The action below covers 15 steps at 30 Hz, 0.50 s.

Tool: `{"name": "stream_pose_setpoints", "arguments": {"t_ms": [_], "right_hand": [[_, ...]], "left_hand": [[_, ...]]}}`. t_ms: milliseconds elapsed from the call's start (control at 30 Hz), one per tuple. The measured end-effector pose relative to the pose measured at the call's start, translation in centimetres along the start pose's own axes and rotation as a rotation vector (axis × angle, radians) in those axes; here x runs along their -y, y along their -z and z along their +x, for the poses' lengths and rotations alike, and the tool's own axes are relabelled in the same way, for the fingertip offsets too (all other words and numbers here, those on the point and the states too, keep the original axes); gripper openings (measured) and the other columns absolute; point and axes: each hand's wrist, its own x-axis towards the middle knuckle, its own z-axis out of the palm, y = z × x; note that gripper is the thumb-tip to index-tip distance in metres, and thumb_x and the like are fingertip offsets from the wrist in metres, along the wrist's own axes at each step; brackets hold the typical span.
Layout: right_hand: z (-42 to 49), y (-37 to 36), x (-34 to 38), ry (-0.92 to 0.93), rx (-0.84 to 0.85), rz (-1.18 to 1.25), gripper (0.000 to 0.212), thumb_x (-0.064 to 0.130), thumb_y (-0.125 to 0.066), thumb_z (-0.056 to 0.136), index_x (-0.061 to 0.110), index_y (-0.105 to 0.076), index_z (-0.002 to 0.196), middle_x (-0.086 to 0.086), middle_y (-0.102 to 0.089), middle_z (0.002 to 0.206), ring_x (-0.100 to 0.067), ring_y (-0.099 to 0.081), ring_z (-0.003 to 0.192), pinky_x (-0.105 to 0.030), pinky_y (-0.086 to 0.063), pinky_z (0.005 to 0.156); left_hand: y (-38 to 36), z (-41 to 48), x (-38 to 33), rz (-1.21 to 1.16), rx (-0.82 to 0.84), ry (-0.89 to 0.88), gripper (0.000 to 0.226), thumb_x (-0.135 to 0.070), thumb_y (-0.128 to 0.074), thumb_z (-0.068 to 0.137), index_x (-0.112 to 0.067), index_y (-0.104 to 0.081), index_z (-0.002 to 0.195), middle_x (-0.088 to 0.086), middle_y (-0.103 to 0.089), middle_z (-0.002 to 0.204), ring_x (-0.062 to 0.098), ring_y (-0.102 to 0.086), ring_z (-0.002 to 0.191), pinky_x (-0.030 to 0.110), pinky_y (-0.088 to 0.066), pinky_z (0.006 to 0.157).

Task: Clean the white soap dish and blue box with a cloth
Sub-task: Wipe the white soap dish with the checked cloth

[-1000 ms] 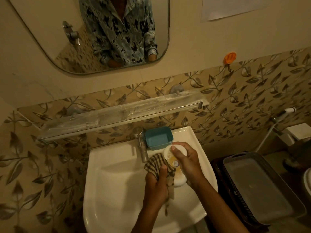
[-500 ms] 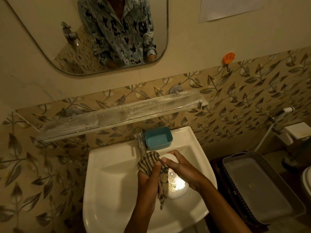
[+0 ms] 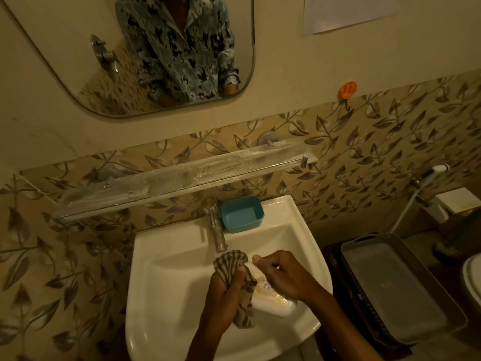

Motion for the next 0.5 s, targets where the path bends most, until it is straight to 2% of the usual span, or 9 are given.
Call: {"name": "stream_pose_setpoints", "arguments": {"t_ms": [67,133,233,300,333,400,433,500], "right_hand": [[0.2,0.7,0.2,-0.033,0.126,-0.074,0.053,0.051,-0.05,0.091,0.017,-0.065,0.054,0.002,-0.068,0.058,-0.011,-0.067,0.06,-0.028,-0.054,0.065],[0.7,1.4,0.5,-0.041,0.155,-0.125,0.051,0.053,-0.053,0.088,0.011,-0.074,0.069,-0.004,-0.074,0.073,-0.015,-0.071,0.072,-0.033,-0.057,0.074],[1.1,2.1,1.3,-0.02,0.037,0.008,0.036,0.039,-0.063,0.087,0.009,-0.077,0.074,-0.005,-0.076,0.076,-0.014,-0.072,0.072,-0.029,-0.059,0.072],[1.2,2.1,1.5,-0.024,-0.156,0.126,0.033,0.034,-0.066,0.086,0.016,-0.073,0.059,0.002,-0.072,0.062,-0.009,-0.069,0.061,-0.023,-0.055,0.06],[1.2,2.0,1.5,-0.023,-0.237,0.171,0.037,0.034,-0.067,0.086,0.021,-0.068,0.05,0.005,-0.068,0.055,-0.006,-0.067,0.055,-0.02,-0.051,0.055],[0.9,1.6,1.4,-0.025,-0.277,0.187,0.044,0.036,-0.065,0.086,0.025,-0.062,0.043,0.007,-0.064,0.05,-0.005,-0.064,0.051,-0.019,-0.048,0.053],[0.7,1.3,1.2,-0.041,-0.247,0.172,0.044,0.038,-0.065,0.086,0.024,-0.062,0.044,0.006,-0.065,0.05,-0.006,-0.065,0.051,-0.02,-0.05,0.054],[0.2,1.1,0.4,-0.092,-0.152,0.113,0.042,0.041,-0.064,0.086,0.017,-0.067,0.051,0.001,-0.069,0.056,-0.01,-0.068,0.057,-0.026,-0.056,0.063]], "left_hand": [[0.3,0.1,-0.6,0.07,0.102,-0.002,0.011,-0.034,-0.054,0.092,-0.028,-0.062,0.095,-0.005,-0.071,0.091,0.013,-0.067,0.088,0.029,-0.054,0.081],[0.0,0.0,-1.1,0.086,0.115,0.003,0.009,-0.038,-0.052,0.092,-0.031,-0.058,0.091,-0.011,-0.068,0.088,0.006,-0.065,0.085,0.021,-0.05,0.072],[-0.8,-0.2,-1.0,-0.011,0.039,0.017,0.015,-0.042,-0.054,0.09,-0.029,-0.061,0.091,-0.007,-0.07,0.084,0.01,-0.066,0.077,0.021,-0.048,0.06],[-1.6,-0.3,-0.5,-0.035,-0.028,0.046,0.021,-0.045,-0.053,0.089,-0.027,-0.062,0.095,0.0,-0.072,0.084,0.019,-0.068,0.074,0.026,-0.048,0.055],[-1.9,-0.5,-0.2,-0.062,-0.048,0.064,0.02,-0.045,-0.052,0.089,-0.029,-0.06,0.098,0.002,-0.072,0.087,0.02,-0.068,0.075,0.029,-0.05,0.055],[-2.4,-0.8,0.2,-0.086,-0.061,0.066,0.017,-0.043,-0.05,0.091,-0.034,-0.054,0.105,-0.001,-0.07,0.096,0.017,-0.066,0.085,0.034,-0.055,0.071],[-2.3,-0.8,0.3,-0.077,-0.056,0.055,0.017,-0.04,-0.05,0.092,-0.034,-0.053,0.107,-0.005,-0.068,0.098,0.013,-0.065,0.089,0.031,-0.054,0.078],[-1.8,-0.8,0.2,-0.048,-0.014,0.049,0.006,-0.033,-0.051,0.093,-0.034,-0.055,0.097,-0.014,-0.064,0.092,0.003,-0.061,0.086,0.016,-0.05,0.072]]}}
